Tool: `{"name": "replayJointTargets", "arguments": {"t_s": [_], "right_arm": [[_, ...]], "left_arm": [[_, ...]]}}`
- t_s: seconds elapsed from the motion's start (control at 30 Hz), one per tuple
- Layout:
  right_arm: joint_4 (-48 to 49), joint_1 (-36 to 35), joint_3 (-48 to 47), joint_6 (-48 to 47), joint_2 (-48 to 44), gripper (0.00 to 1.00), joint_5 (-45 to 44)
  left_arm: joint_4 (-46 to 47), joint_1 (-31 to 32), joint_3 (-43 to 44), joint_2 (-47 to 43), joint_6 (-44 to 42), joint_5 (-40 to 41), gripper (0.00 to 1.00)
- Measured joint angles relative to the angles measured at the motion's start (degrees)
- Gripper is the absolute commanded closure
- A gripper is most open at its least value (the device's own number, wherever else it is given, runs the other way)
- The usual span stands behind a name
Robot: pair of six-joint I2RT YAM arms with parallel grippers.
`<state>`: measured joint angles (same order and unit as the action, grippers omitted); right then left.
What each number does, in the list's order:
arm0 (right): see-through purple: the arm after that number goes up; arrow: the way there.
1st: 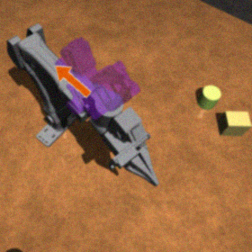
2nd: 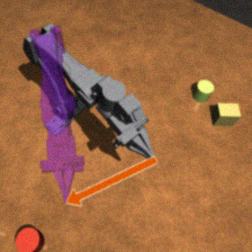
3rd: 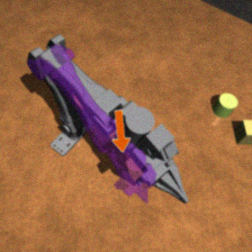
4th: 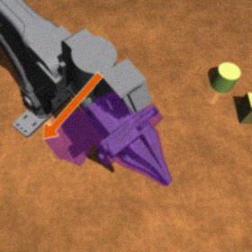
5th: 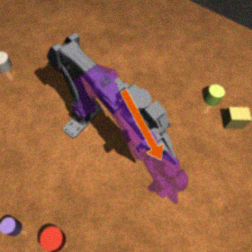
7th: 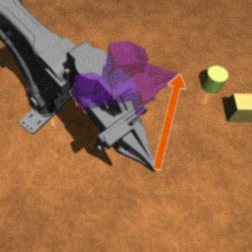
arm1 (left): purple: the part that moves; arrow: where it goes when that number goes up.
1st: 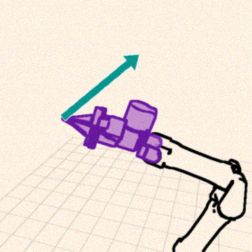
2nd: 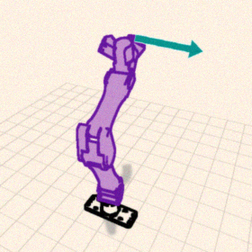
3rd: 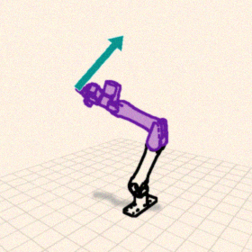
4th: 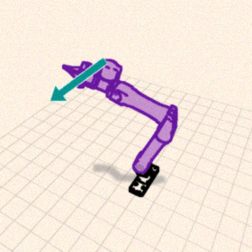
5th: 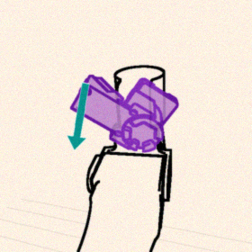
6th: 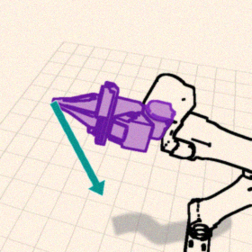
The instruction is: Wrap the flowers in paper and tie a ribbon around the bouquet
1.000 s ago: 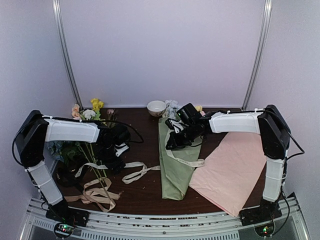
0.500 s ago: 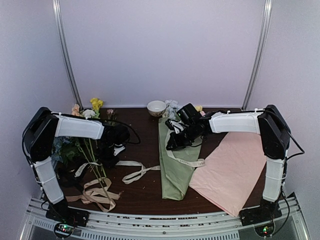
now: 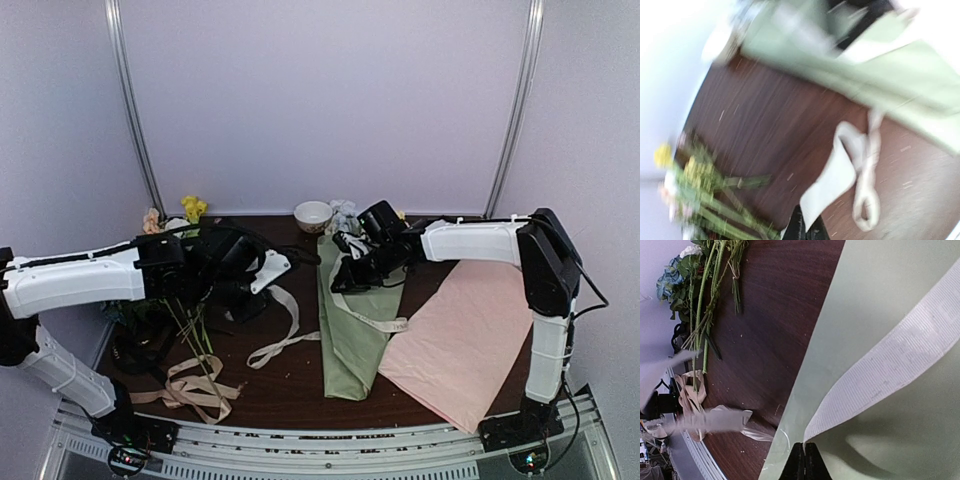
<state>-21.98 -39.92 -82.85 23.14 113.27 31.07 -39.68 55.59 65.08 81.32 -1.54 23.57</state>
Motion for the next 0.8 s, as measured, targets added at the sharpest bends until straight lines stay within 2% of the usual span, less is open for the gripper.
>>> {"name": "replayJointTargets", "arguments": {"t_s": [0.1,0.2,0.27,0.57,0.67,0.8], "right_arm": [[1.22,0.11,-1.14,1.14,0.09,1.00,1.09],[3.76,0.17,-1.95,2.73,0.09,1.00,3.13],[5.35,0.17,-2.12,3.78,0.09,0.93,4.35],[9.73,1.36,-1.97,8.87,-0.09,0.64,6.49],[10.99,3.19,-0.83,10.60,-1.33,0.58,6.19],[11.65,5.25,0.35,12.35,-4.00,0.55,4.70]], "left_arm": [[5.51,4.66,0.90,-1.46,-4.09,-8.35,1.00],[11.10,5.31,1.38,-0.28,-6.60,-16.33,1.00],[15.21,5.07,1.60,0.79,-8.09,-19.78,1.00],[27.28,-1.31,9.20,13.88,-7.96,-27.93,1.00],[28.68,-2.45,9.22,17.11,-7.61,-29.44,1.00],[29.42,-2.38,9.53,19.85,-7.34,-30.99,1.00]]}}
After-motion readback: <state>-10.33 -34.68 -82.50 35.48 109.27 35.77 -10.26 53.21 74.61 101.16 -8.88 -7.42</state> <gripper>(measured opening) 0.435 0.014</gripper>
